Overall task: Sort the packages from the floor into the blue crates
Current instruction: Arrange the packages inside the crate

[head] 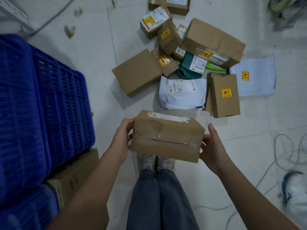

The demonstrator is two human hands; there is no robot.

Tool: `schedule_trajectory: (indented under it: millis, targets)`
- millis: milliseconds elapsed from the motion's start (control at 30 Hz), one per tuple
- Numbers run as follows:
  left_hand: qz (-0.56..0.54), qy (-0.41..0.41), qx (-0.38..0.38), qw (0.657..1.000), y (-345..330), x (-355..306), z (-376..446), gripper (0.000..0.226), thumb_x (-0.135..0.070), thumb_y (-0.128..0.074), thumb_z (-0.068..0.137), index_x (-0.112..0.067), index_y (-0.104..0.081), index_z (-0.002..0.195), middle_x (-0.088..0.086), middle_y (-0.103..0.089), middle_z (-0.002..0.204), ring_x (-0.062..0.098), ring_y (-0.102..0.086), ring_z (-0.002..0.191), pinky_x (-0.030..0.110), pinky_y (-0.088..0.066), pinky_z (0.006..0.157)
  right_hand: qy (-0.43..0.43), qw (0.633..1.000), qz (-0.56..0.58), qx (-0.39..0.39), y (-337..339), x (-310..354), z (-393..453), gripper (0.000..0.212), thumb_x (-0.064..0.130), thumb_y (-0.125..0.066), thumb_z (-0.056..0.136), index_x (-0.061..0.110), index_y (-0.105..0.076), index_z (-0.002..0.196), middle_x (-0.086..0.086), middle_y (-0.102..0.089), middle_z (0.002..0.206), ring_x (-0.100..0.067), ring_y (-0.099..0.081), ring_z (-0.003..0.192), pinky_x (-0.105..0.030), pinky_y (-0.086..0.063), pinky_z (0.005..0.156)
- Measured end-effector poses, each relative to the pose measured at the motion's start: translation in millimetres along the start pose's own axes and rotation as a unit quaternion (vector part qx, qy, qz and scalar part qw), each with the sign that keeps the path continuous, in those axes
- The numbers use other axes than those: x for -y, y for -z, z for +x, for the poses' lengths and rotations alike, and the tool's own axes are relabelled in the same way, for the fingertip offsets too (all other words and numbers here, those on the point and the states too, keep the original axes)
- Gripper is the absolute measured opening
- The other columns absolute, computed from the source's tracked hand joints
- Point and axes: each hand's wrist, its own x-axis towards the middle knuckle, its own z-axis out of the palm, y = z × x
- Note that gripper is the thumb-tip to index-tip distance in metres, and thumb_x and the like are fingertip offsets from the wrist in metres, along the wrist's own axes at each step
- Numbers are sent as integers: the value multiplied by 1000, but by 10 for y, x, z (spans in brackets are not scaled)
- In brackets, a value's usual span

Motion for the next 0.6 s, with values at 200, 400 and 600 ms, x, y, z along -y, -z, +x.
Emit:
schedule_trajectory:
  millis: [200, 400, 600]
  targets:
    - [66, -75, -20, 995, 200, -236, -484, 34, -57, -58, 76, -27, -58, 92, -8, -60, 96, 11, -54, 90, 39, -46, 77, 5, 995, -40, 93, -238, 244, -487, 53, 45, -59, 78, 24, -52, 127, -13, -55, 131, -35, -52, 118, -46, -53, 83]
    - [27, -133, -24, 991, 360, -357, -741, 31, -60, -62, 60, -34, -61, 78, -12, -65, 109, 10, -55, 98, 34, -41, 73, -51, 983, -84, 157, -425, 277, -756, 49, 48, -64, 75, 34, -58, 121, -6, -67, 117, -28, -60, 107, -43, -52, 81]
    - [6, -80, -141, 987, 258, -281, -980, 75, -55, -65, 74, -34, -30, 137, -1, -28, 150, 24, -37, 130, 36, -36, 94, 45, 998, 8, 52, -880, 126, -985, 80, 34, -74, 66, 26, -39, 136, -9, -54, 131, -30, -53, 118, -48, -48, 88]
